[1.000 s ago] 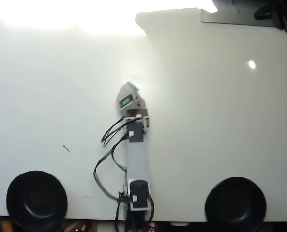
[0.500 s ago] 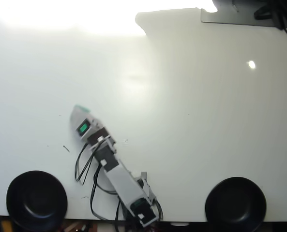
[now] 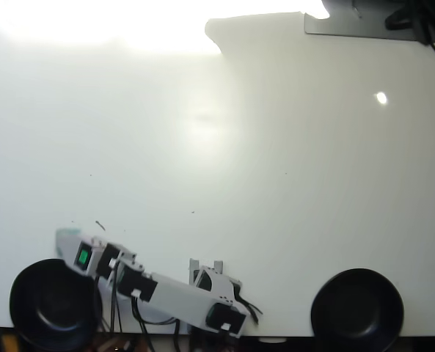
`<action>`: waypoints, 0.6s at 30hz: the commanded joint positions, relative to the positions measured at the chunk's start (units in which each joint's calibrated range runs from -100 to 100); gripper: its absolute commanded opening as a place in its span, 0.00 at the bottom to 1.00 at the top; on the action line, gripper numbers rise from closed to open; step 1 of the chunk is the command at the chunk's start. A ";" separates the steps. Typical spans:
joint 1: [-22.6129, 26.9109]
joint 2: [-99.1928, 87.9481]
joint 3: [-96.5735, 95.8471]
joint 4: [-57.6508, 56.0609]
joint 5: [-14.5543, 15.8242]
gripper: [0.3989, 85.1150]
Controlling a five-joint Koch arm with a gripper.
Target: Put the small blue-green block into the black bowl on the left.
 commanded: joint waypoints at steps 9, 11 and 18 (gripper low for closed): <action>12.65 4.64 8.03 0.02 1.90 0.04; 14.41 7.11 8.21 0.10 1.95 0.04; 16.12 14.39 6.92 -1.60 2.49 0.04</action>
